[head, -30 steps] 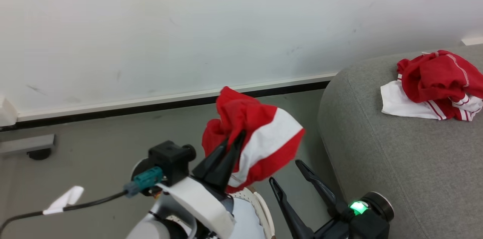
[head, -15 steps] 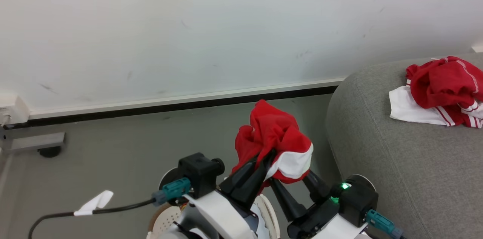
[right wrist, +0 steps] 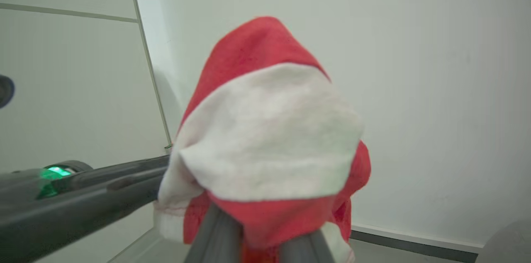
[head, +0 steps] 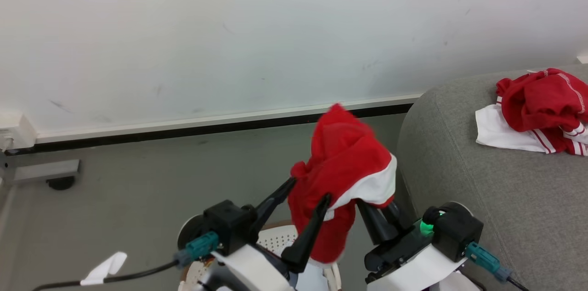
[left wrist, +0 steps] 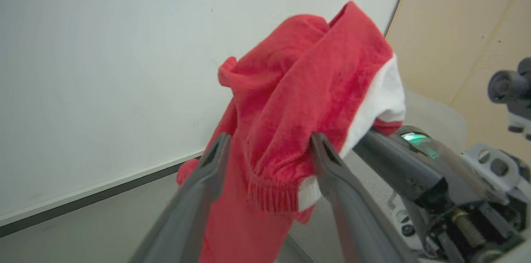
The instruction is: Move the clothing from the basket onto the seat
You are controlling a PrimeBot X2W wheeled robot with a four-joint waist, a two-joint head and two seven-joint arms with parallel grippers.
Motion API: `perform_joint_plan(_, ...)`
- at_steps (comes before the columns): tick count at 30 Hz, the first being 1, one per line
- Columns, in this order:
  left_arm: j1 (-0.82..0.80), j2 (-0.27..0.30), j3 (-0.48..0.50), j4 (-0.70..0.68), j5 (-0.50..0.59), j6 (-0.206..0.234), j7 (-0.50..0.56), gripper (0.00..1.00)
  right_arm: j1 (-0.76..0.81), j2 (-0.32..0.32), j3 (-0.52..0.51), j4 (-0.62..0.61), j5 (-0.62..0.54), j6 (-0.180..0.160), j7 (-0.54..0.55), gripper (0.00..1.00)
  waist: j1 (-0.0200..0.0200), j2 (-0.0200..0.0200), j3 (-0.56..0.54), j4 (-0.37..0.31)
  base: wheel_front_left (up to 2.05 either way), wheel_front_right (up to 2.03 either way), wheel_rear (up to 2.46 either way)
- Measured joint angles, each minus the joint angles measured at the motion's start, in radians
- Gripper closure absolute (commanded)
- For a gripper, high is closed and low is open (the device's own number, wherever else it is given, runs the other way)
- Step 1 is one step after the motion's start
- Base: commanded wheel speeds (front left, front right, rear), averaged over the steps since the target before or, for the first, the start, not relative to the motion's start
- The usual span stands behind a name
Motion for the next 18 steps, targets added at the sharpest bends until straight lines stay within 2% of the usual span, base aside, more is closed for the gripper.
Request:
perform_joint_plan(6,0.030,0.038,-0.004,0.056,0.048,-0.007,-0.103,0.00,0.000,0.001,-0.068,0.003,-0.040,0.000,0.000,1.00,0.0000,0.0000,0.004,-0.013,0.00,0.00,0.00)
perform_joint_plan(11,0.060,0.054,-0.037,0.134,0.079,-0.036,-0.200,0.00,-0.008,0.001,-0.118,0.006,-0.081,0.000,-0.001,1.00,0.0000,0.0000,0.009,-0.034,0.00,0.00,0.00)
perform_joint_plan(18,0.067,0.036,-0.057,0.213,0.079,-0.040,-0.283,0.00,-0.019,0.001,-0.160,0.003,-0.115,0.000,-0.001,1.00,0.0000,0.0000,0.020,-0.090,0.00,0.00,0.00)
